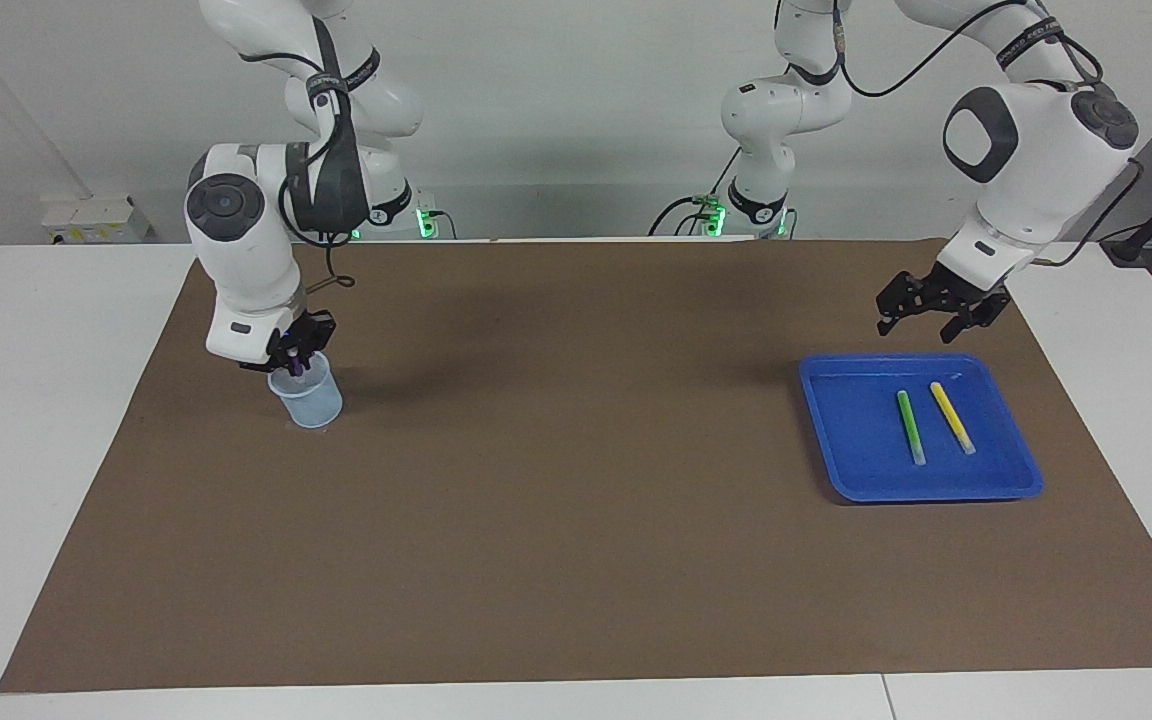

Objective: Transfer and insert pens with both arms

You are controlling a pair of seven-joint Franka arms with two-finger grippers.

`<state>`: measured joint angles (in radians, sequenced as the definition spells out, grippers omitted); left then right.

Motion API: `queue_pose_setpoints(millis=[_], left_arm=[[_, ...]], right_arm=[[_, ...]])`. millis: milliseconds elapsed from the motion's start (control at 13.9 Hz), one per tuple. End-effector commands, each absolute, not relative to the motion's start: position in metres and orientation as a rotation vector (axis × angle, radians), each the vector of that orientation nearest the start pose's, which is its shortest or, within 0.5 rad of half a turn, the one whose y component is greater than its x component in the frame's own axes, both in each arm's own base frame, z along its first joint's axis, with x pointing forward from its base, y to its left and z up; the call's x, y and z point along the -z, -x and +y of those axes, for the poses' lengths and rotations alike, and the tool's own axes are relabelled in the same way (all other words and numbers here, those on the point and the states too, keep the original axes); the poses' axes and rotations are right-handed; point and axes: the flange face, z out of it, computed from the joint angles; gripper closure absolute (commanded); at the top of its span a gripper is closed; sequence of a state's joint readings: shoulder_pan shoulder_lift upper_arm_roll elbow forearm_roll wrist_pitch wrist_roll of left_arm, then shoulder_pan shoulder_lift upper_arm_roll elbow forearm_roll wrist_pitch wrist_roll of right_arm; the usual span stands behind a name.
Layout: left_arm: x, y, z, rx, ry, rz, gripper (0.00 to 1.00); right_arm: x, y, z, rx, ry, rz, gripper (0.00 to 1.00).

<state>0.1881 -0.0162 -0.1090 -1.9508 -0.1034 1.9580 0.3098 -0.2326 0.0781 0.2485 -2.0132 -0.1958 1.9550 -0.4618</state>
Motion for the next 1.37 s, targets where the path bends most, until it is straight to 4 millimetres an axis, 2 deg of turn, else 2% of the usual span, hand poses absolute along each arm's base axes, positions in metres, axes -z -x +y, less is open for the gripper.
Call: queue_pose_setpoints(millis=[0,72,144,216,359,503,575,719,791,935,1078,1222,1294], left_arm=[[-0.464,-0.565,0.047,0.1,3.187,0.359,0.0],[-0.457,-0.569,0.05,0.105,3.186,0.353,0.0],[-0.453,-0.571,0.054,0.135,3.18,0.346,0.0],[-0.447,-0.573,0.054,0.137,3.177,0.346,0.0],[-0.435,-0.579,0.056,0.164,3.173,0.342,0.0],[-0.42,-0.586,0.061,0.179,3.172,0.332,0.0],[-0.412,-0.588,0.064,0.185,3.172,0.335,0.0],[-0.397,-0.596,0.067,0.213,3.166,0.343,0.0],[-0.389,-0.599,0.068,0.218,3.166,0.345,0.0],[-0.374,-0.605,0.071,0.234,3.149,0.374,0.0],[-0.356,-0.612,0.073,0.231,3.097,0.429,0.0],[-0.343,-0.616,0.074,0.248,3.093,0.432,0.0],[-0.339,-0.617,0.077,0.252,3.092,0.428,0.0]], right_arm=[[-0.393,-0.546,-0.016,-0.246,3.135,-0.929,1.0],[-0.382,-0.542,-0.021,-0.245,3.133,-0.915,0.89],[-0.375,-0.539,-0.024,-0.226,3.134,-0.915,0.72],[-0.373,-0.538,-0.025,-0.222,3.133,-0.92,0.61],[-0.374,-0.538,-0.025,-0.219,3.133,-0.923,0.26],[-0.381,-0.54,-0.02,-0.234,3.126,-0.924,0.0],[-0.394,-0.543,-0.017,-0.257,3.127,-0.924,0.0],[-0.437,-0.548,-0.013,-0.334,3.105,-0.87,0.0],[-0.462,-0.547,-0.011,-0.347,3.089,-0.833,0.0],[-0.499,-0.537,-0.009,-0.383,3.09,-0.809,0.0],[-0.517,-0.526,0.007,-0.39,3.076,-0.811,0.0],[-0.523,-0.521,0.026,-0.358,3.044,-0.699,0.0],[-0.523,-0.518,0.041,-0.369,3.062,-0.632,0.0]])
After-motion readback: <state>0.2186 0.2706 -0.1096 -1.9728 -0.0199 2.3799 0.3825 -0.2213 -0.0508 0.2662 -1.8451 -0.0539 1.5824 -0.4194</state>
